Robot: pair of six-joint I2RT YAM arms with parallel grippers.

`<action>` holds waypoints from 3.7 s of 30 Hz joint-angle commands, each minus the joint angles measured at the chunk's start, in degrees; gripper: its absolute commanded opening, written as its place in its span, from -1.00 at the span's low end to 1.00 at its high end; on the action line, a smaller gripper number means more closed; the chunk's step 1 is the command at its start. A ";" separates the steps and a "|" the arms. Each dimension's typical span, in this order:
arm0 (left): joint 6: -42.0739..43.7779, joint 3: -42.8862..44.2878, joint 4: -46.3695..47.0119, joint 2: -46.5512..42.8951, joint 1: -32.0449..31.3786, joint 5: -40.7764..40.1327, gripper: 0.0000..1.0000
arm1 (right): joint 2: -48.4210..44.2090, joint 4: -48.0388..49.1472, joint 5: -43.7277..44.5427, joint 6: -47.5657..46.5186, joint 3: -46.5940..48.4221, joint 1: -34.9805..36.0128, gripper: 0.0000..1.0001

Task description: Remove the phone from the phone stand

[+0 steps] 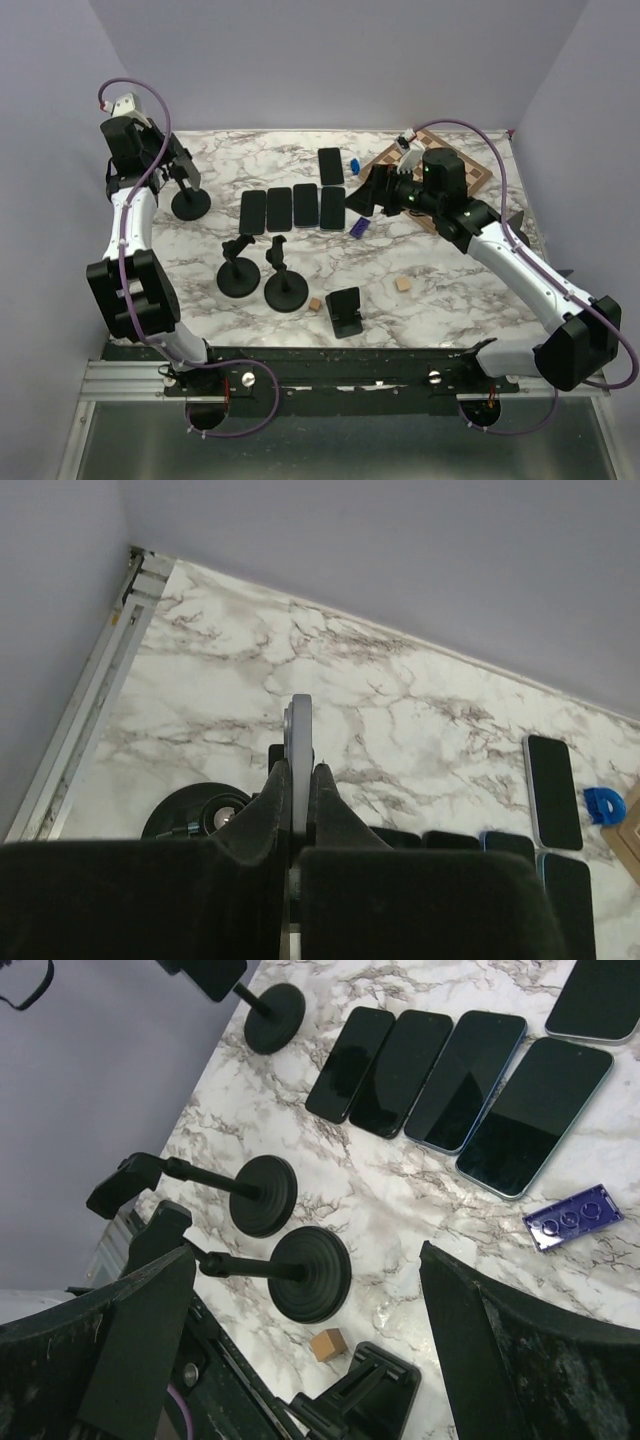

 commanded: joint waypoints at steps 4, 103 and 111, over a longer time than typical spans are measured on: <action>-1.93 -11.89 -2.40 -17.14 -0.58 3.38 -1.00 | -1.34 3.24 -1.82 1.93 -1.94 1.74 1.00; -6.63 -43.66 -16.05 -57.86 2.44 11.47 0.42 | 65.71 6.67 -8.83 -5.26 71.97 23.52 -0.99; 0.59 -35.87 -20.71 -47.45 -3.68 9.06 0.48 | 66.17 7.71 -10.85 -2.73 73.09 23.48 -0.99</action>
